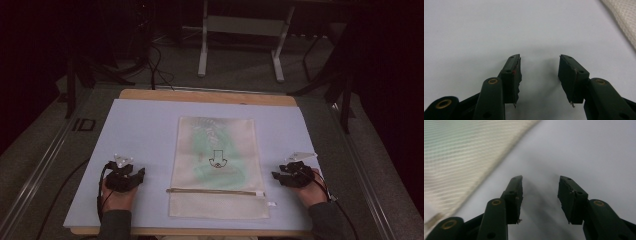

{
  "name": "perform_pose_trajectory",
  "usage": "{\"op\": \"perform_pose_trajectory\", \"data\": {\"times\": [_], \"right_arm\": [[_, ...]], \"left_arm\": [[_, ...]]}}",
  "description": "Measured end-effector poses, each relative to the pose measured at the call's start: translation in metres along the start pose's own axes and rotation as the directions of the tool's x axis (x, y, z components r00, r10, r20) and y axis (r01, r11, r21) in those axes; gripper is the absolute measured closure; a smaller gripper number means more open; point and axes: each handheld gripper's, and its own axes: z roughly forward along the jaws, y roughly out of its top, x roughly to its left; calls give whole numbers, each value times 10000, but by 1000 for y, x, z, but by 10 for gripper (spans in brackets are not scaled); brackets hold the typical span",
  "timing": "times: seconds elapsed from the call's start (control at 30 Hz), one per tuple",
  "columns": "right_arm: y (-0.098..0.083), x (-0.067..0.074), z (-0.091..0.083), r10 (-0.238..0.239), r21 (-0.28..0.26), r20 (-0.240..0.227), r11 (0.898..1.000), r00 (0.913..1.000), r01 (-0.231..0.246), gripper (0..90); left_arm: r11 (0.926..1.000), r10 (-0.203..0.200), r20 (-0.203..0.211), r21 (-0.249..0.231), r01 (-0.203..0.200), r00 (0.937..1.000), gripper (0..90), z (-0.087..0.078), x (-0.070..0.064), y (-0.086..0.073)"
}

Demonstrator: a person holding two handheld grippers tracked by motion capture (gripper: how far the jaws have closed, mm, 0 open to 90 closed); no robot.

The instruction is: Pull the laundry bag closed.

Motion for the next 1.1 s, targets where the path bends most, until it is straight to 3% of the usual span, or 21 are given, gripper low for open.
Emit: {"op": "perform_pose_trajectory", "data": {"times": [0.13, 0.2, 0.23, 0.27, 0.4, 0.5, 0.63, 0.8, 0.9, 0.97, 1.1], "right_arm": [[6, 8, -3, -556, 228, -222, 9982, 9982, 561, 560], [7, 9, -3, -692, 272, -255, 9972, 9973, 699, 560], [10, 12, -5, -843, 426, -536, 9953, 9950, 866, 547], [10, 11, -5, -845, 427, -758, 9952, 9935, 879, 548], [14, 13, -5, -1029, 661, -929, 9918, 9903, 1093, 554], [20, 17, -6, -1464, 908, -1113, 9835, 9829, 1568, 560], [27, 21, -8, -1901, 1179, -1221, 9718, 9741, 2044, 578], [35, 27, -11, -2191, 1274, -1405, 9631, 9655, 2370, 586], [42, 29, -9, -2213, 1555, -1201, 9586, 9678, 2385, 618], [45, 31, -8, -2242, 1536, -1331, 9576, 9654, 2436, 623], [58, 40, -6, -2655, 1686, -1448, 9426, 9532, 2881, 630]], "left_arm": [[9992, 402, 168, 56, -403, 9990, 571, -1, -1, 2], [9992, 402, 168, 56, -403, 9990, 571, -1, -1, 2], [9949, 1005, 162, 30, -1005, 9948, 539, 0, -6, 2], [9938, 1104, 121, 90, -1105, 9938, 531, 0, -7, 3], [9946, 1037, 105, -41, -1036, 9946, 552, -2, -8, 2], [9959, 893, 225, -195, -889, 9958, 536, -3, -4, 2], [9955, 949, 389, -11, -949, 9947, 537, 0, -4, 0], [9952, 959, 361, -209, -952, 9947, 540, -2, -5, 0], [9937, 1107, 676, -264, -1092, 9915, 537, -4, -4, 0], [9925, 1185, 884, -405, -1153, 9890, 542, -5, -3, 1], [9899, 1374, 1331, -536, -1313, 9815, 538, -7, -5, 1]]}}
